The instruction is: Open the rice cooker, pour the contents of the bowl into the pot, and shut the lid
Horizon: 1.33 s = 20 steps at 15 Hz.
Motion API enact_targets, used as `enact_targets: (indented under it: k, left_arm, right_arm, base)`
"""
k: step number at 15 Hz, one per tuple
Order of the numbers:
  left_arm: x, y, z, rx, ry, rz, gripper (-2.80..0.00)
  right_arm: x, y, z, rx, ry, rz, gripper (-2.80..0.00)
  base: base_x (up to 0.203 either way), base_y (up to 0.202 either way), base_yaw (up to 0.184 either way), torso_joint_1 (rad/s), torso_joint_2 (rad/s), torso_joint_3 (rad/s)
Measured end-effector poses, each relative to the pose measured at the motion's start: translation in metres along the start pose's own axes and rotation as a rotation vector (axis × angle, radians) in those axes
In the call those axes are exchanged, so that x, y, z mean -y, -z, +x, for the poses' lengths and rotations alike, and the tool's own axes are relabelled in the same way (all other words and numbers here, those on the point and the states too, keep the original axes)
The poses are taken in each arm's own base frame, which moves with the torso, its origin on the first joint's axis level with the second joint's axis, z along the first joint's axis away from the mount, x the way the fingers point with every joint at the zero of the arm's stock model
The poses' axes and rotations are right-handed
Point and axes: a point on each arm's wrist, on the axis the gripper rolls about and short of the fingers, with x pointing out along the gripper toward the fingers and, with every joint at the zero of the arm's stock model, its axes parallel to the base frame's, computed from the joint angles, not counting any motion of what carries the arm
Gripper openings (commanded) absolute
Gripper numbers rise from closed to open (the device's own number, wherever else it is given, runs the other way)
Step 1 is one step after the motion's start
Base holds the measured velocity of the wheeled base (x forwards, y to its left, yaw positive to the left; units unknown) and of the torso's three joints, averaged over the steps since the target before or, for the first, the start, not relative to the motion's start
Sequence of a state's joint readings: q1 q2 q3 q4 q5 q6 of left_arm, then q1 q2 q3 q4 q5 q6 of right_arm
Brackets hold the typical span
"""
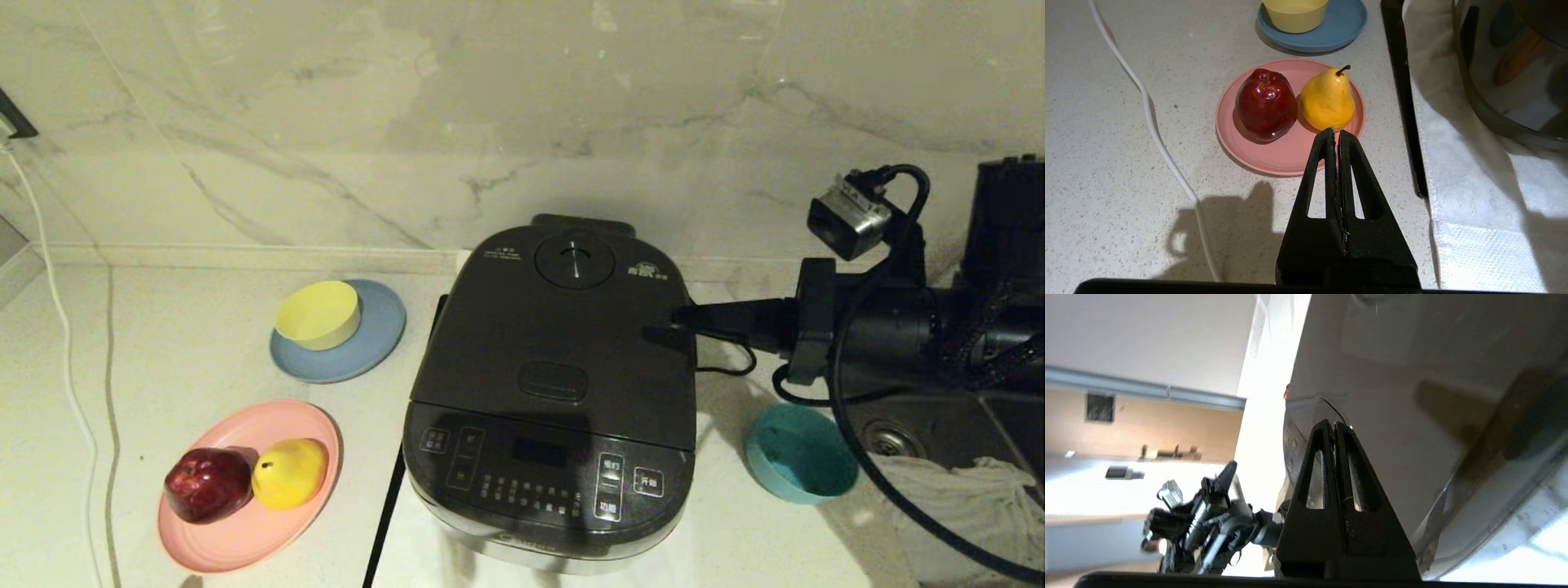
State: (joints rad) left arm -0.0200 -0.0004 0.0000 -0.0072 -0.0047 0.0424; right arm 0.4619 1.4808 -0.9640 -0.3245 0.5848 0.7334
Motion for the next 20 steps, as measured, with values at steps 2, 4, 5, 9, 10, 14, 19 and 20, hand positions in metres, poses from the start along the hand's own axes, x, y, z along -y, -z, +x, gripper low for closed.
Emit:
enact_targets:
  k: [2, 4, 5, 9, 10, 14, 19, 20]
  left_arm:
    - [0.000, 0.000, 0.000, 0.000, 0.000, 0.000, -2.80]
    - [0.000, 0.000, 0.000, 0.000, 0.000, 0.000, -2.80]
    - [0.000, 0.000, 0.000, 0.000, 0.000, 0.000, -2.80]
    - [0.000, 0.000, 0.000, 0.000, 0.000, 0.000, -2.80]
    - [0.000, 0.000, 0.000, 0.000, 0.000, 0.000, -2.80]
    - [0.000, 0.000, 0.000, 0.000, 0.000, 0.000, -2.80]
    - [0.000, 0.000, 0.000, 0.000, 0.000, 0.000, -2.80]
    - [0.000, 0.000, 0.000, 0.000, 0.000, 0.000, -2.80]
  right_arm:
    - [-0.019, -0.012, -0.008, 0.029, 0.057, -0.001, -2.80]
    - [-0.041, -0.018, -0.015, 0.018, 0.148, 0.002, -2.80]
    - [-0.050, -0.013, -0.016, -0.017, 0.196, -0.002, -2.80]
    - [-0.067, 0.022, -0.007, -0.129, 0.324, -0.085, -2.80]
    - [-0.068, 0.030, -0.002, -0.148, 0.334, -0.101, -2.80]
    - [-0.069, 0.053, 0.014, -0.213, 0.370, -0.134, -2.80]
    - [-0.065, 0.060, 0.025, -0.247, 0.387, -0.136, -2.80]
    - [-0.064, 0.061, 0.027, -0.251, 0.390, -0.134, -2.80]
  base:
    - [0.000, 0.000, 0.000, 0.000, 0.00, 0.000]
    - [0.000, 0.000, 0.000, 0.000, 0.00, 0.000]
    - [0.000, 0.000, 0.000, 0.000, 0.00, 0.000]
    - [0.000, 0.000, 0.000, 0.000, 0.00, 0.000]
    - [0.000, 0.000, 0.000, 0.000, 0.00, 0.000]
    - [0.000, 0.000, 0.000, 0.000, 0.00, 0.000]
    - [0.000, 0.000, 0.000, 0.000, 0.00, 0.000]
    - [0.000, 0.000, 0.000, 0.000, 0.00, 0.000]
